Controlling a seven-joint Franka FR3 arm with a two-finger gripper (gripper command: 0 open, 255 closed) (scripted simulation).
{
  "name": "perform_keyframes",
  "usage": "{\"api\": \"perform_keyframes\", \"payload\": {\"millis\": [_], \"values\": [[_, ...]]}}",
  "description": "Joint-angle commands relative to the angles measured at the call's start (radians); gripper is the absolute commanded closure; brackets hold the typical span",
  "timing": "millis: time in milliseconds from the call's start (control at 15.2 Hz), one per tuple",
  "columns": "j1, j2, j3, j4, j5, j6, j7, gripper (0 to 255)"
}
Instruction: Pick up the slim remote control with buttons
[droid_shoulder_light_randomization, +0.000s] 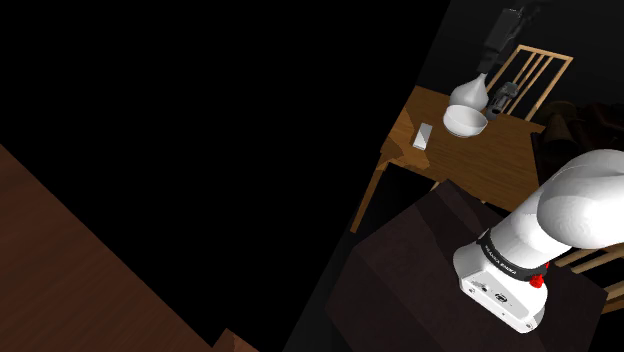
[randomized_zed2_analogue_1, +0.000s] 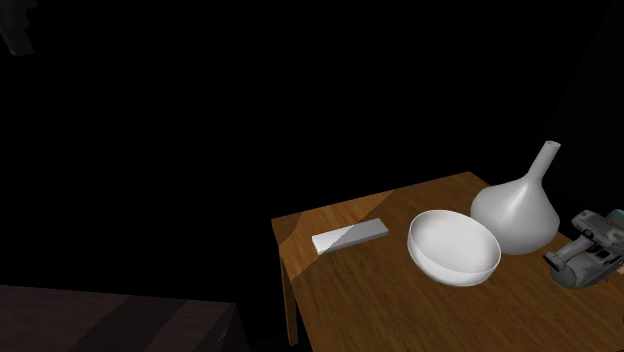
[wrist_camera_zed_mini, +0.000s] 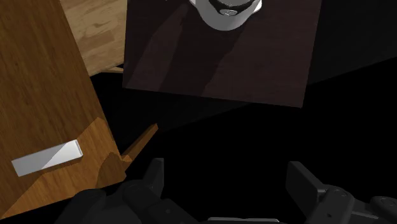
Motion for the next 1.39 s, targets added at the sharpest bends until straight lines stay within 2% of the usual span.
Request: {"api": "perform_keyframes", "payload": {"millis": [0, 660, 1320], "values": [[0.000, 0.000, 0.000, 0.000, 0.000, 0.000, 0.000, 0], [-0.083, 0.247, -0.061, -0.066, -0.026, 0.321, 0.103, 0], [-0.151, 0.564, -0.138, -0.017, -0.020, 0.597, 0.186, 0]]}}
